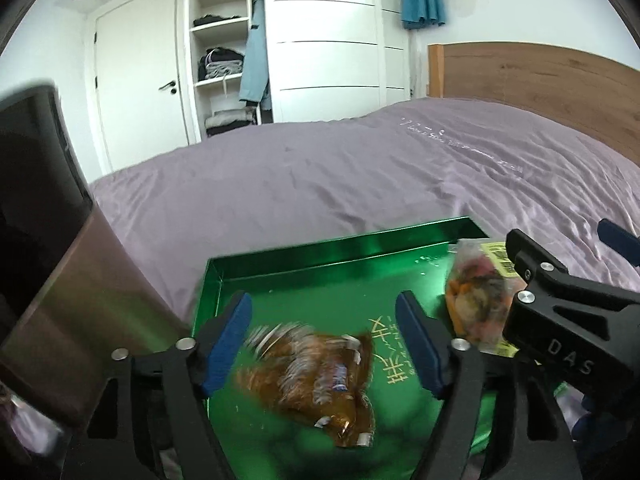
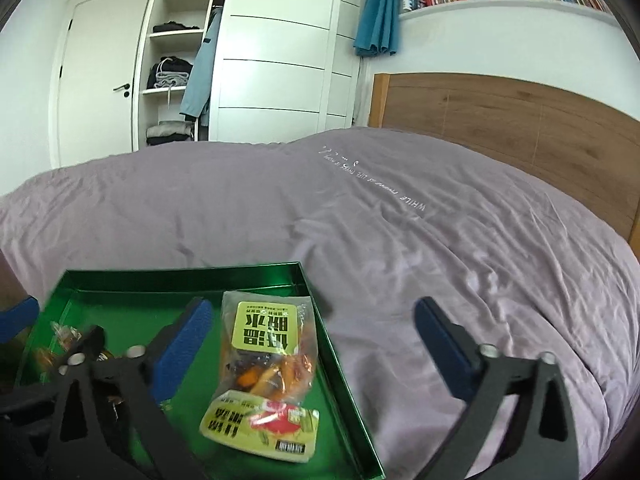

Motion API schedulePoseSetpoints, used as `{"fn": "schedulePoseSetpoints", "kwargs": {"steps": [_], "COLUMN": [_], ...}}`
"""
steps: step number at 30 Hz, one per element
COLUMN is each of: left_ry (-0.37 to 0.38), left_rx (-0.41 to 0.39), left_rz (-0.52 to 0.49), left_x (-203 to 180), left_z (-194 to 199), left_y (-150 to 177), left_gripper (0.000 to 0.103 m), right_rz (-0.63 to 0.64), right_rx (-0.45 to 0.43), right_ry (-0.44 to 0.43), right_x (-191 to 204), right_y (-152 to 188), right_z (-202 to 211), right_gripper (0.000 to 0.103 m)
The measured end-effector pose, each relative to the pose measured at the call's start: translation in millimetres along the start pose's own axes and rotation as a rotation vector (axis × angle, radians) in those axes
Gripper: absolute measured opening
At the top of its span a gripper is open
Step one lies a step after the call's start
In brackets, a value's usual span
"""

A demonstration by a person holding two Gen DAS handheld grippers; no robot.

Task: Organize snacks
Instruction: 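Lower and release the brown bag with left while right releases the fruit bag, then move both tools back to the remaining snacks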

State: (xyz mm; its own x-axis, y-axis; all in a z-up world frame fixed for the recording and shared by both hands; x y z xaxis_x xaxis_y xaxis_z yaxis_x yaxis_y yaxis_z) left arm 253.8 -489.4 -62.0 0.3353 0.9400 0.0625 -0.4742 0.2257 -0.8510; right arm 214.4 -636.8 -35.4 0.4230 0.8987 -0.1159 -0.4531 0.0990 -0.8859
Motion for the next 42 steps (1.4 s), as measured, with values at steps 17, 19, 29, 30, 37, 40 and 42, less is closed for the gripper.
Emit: {"fn": "schedulePoseSetpoints", "kwargs": {"steps": [17, 19, 29, 30, 37, 40, 42], "left_ry": [0.016, 0.028, 0.03, 0.02, -0.05, -0.105, -0.159], "left_rx": [-0.022, -0.013, 0.004, 0.001, -0.019, -0.023, -0.02], "left_rz": [-0.059, -0.057, -0.051, -0.048, -0.012, 0.02, 0.051], "left_x": [-7, -6, 30, 39, 111, 159, 201], "left_z": [94, 110, 189, 197, 247, 266, 276], "left_y": [-27, -27, -21, -20, -10, 4, 16], "left_gripper": [0.074, 0.074, 0.074, 0.074, 0.074, 0.074, 0.074], "right_rz": [-0.125, -0.132, -0.105, -0.094, -0.019, 0.031, 0.061], "right_rx": [0.049, 0.05, 0.058, 0.06, 0.057, 0.059, 0.059], "right_ry": [-0.047, -0.038, -0.021, -0.024, -0.095, -0.16, -0.213], "right_x": [-27, -32, -36, -31, 21, 60, 88], "right_y": [-12, -13, -8, -7, -2, 2, 3], "right_z": [82, 98, 187, 197, 261, 287, 303], "right_gripper": [0.103, 0.103, 0.103, 0.103, 0.103, 0.103, 0.103]}}
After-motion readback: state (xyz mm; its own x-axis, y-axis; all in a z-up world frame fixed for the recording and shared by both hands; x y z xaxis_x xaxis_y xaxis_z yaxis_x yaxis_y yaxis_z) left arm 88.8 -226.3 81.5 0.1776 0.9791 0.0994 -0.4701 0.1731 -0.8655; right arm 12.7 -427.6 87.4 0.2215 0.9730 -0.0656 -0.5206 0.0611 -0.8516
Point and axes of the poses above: each gripper's, at about its wrist camera, not at the fingertips, and z roughly against the way its jaws point, x to its left, y to its underside, the point moved 9 cm from there along -z, roughly the way its jaws point, and after that the axes turned 1 degree about -y, right-handed, at the moved point
